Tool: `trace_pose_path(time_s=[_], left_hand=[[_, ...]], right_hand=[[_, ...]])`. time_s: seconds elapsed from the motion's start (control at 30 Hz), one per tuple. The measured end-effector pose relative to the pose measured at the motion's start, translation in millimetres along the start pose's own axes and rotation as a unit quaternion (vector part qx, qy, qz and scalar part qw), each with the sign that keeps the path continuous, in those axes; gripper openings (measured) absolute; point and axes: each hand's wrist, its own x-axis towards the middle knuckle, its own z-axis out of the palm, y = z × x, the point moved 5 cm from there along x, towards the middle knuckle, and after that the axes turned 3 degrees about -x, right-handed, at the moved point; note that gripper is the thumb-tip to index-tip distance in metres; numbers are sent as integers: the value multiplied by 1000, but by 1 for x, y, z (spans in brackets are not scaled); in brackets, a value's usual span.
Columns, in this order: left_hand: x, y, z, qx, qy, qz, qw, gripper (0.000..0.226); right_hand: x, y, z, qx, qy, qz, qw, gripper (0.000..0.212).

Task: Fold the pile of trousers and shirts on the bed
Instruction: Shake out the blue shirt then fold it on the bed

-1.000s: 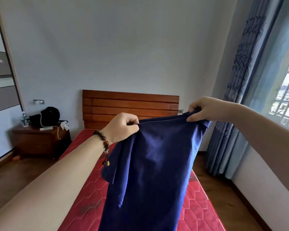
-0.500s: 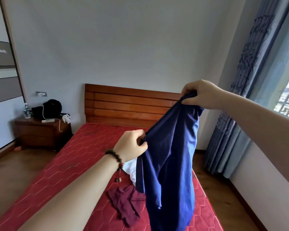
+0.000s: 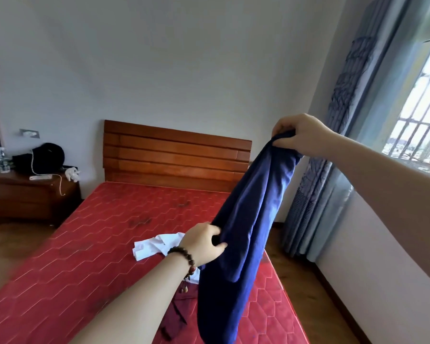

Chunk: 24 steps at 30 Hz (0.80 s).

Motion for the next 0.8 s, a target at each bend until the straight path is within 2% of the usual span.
trace_pose_path(time_s=[0.1, 0.23, 0.43, 0.67, 0.8], left_hand=[[-2, 0, 1, -8, 20, 18, 1000, 19], [-9, 2, -13, -1, 96, 57, 994, 13], [-20, -2, -45, -20, 194, 67, 978, 44], [-23, -7, -82, 1, 213, 69, 975, 41], [-14, -8, -134, -31, 297, 40, 954, 47]], right_hand=[[-4, 12, -9, 14, 24, 22, 999, 19], [-10, 32, -18, 38, 53, 50, 997, 16], [-20, 59, -26, 62, 97, 90, 989, 9], [-29, 80, -25, 50, 88, 101, 990, 12], [-32, 92, -18, 28, 77, 101, 991, 11]])
